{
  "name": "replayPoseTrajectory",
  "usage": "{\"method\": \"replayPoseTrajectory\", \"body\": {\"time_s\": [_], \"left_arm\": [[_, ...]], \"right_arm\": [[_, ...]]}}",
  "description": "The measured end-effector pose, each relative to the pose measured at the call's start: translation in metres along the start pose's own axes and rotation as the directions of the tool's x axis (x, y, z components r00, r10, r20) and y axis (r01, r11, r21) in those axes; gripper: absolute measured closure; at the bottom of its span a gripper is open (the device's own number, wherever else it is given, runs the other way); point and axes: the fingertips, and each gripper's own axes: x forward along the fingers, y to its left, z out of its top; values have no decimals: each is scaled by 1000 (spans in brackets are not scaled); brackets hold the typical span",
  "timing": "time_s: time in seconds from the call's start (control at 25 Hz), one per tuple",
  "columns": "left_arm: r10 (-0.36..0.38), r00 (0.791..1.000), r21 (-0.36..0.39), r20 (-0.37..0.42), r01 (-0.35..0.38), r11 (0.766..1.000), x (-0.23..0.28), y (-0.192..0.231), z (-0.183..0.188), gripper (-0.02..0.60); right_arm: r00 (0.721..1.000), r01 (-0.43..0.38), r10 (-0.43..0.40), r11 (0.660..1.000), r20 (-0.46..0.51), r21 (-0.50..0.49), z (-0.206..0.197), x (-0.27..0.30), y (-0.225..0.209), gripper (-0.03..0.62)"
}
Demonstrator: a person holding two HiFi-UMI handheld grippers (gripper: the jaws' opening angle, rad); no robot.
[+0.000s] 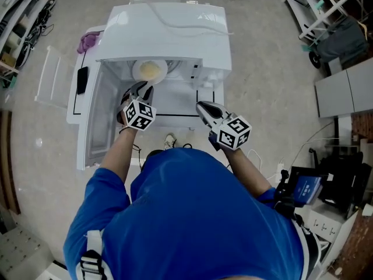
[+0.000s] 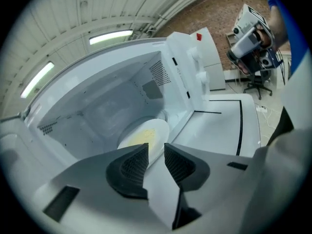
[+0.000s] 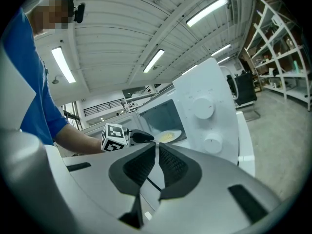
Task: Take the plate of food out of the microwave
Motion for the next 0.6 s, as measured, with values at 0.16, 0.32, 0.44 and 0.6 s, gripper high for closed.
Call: {"method": "replayPoseTrajectory", "body": {"time_s": [0.16, 0.32, 0.44, 0.6], "left_arm": [[30, 1000, -146, 4, -29, 989, -10, 4, -11, 453], [51, 998, -334, 35, -36, 942, -15, 8, -14, 436], [51, 998, -515, 43, -21, 857, -17, 10, -16, 425], [72, 996, -698, 56, -12, 716, -19, 17, -21, 408]], "right_arm": [[1000, -15, 14, 1000, -7, -5, 0, 3, 6, 568], [1000, -28, 28, 1000, -12, -6, 0, 7, 10, 567], [999, -36, 36, 999, -18, -5, -2, 8, 13, 567], [999, -34, 34, 999, -23, -3, -4, 8, 15, 568]]}}
